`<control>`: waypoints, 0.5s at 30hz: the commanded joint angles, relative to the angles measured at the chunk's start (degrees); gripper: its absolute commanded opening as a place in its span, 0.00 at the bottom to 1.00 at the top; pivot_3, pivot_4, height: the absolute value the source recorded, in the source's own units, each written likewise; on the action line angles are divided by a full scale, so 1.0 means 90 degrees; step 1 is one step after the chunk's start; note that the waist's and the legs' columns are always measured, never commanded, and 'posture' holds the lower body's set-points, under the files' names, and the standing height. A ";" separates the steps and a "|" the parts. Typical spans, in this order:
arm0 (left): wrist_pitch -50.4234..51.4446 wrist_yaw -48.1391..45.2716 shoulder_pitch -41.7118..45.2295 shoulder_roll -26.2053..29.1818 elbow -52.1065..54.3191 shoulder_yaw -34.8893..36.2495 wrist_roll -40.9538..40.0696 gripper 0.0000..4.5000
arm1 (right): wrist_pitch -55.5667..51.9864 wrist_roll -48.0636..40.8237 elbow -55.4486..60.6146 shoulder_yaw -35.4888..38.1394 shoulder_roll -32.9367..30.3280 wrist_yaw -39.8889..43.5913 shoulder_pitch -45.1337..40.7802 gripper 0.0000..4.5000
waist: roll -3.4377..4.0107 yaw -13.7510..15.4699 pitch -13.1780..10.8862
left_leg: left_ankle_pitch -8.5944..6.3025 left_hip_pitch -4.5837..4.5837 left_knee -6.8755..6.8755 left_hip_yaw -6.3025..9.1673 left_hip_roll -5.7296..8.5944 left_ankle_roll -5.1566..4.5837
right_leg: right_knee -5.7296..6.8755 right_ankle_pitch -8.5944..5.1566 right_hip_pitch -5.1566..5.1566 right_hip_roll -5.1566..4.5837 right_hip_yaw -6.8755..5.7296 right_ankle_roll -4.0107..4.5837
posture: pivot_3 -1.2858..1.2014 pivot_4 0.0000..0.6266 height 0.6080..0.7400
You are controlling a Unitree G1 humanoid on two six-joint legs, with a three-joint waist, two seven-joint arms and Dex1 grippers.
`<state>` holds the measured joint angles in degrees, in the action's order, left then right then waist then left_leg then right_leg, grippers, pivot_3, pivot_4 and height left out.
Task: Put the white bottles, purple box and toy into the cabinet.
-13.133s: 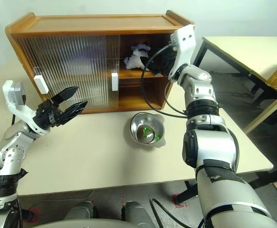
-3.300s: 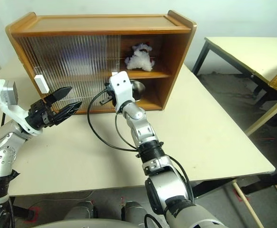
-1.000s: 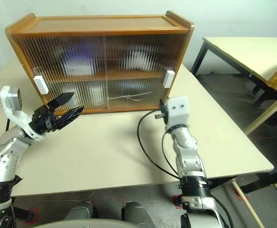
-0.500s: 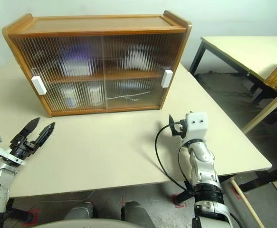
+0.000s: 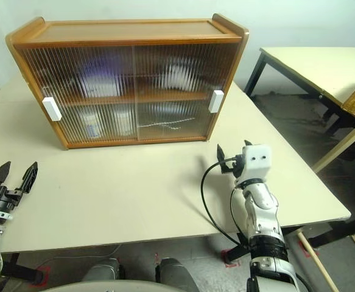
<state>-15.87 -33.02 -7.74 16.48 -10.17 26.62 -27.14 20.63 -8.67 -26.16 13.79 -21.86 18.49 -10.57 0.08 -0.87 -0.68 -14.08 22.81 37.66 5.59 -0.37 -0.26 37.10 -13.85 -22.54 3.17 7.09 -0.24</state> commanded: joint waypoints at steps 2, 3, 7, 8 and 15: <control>-0.0285 0.0400 -0.0247 -0.0325 0.0285 -0.0070 0.0233 1.00 | -0.0332 -0.0077 0.0819 -0.0066 0.0200 -0.0093 0.0407 0.99 | -0.0005 -0.0010 -0.0003 | -0.0003 0.0000 -0.0001 0.0000 0.0000 0.0004 | 0.0000 0.0000 0.0000 0.0001 0.0000 0.0000 | 0.52 0.03 1.00; -0.0309 0.0457 -0.0279 -0.0368 0.0332 -0.0094 0.0262 1.00 | -0.0395 -0.0079 0.0941 -0.0069 0.0229 -0.0110 0.0469 0.99 | -0.0006 -0.0012 -0.0004 | -0.0004 -0.0001 -0.0001 0.0000 0.0000 0.0008 | 0.0000 0.0000 0.0000 0.0001 0.0000 -0.0001 | 0.52 0.03 1.00; -0.0431 0.0755 -0.0379 -0.0588 0.0568 -0.0251 0.0487 1.00 | -0.0657 -0.0104 0.1465 -0.0119 0.0372 -0.0167 0.0686 0.99 | -0.0012 -0.0015 -0.0008 | -0.0018 -0.0007 0.0002 0.0001 0.0002 0.0031 | 0.0001 0.0001 0.0008 0.0001 0.0000 -0.0002 | 0.52 0.04 1.00; -0.0448 0.0806 -0.0385 -0.0616 0.0595 -0.0272 0.0524 1.00 | -0.0707 -0.0102 0.1547 -0.0128 0.0399 -0.0177 0.0712 0.99 | -0.0012 -0.0016 -0.0008 | -0.0018 -0.0010 0.0003 0.0001 0.0003 0.0031 | 0.0001 0.0001 0.0009 0.0000 0.0000 -0.0002 | 0.52 0.04 1.00; -0.0627 0.1049 -0.0684 -0.0853 0.0781 -0.0587 0.0850 1.00 | -0.0864 -0.0151 0.1793 -0.0139 0.0481 -0.0105 0.0846 0.99 | -0.0015 -0.0014 -0.0009 | -0.0022 -0.0017 0.0002 0.0001 0.0004 0.0038 | 0.0000 -0.0002 0.0015 0.0000 0.0001 -0.0003 | 0.52 0.03 1.00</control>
<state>-20.75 -24.00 -13.15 9.10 -4.22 21.88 -20.29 13.61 -9.24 -10.71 12.75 -17.89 17.22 -3.52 -0.05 -0.99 -0.76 -14.28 22.66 37.68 5.60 -0.33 0.09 37.11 -13.89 -22.41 3.17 7.09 -0.27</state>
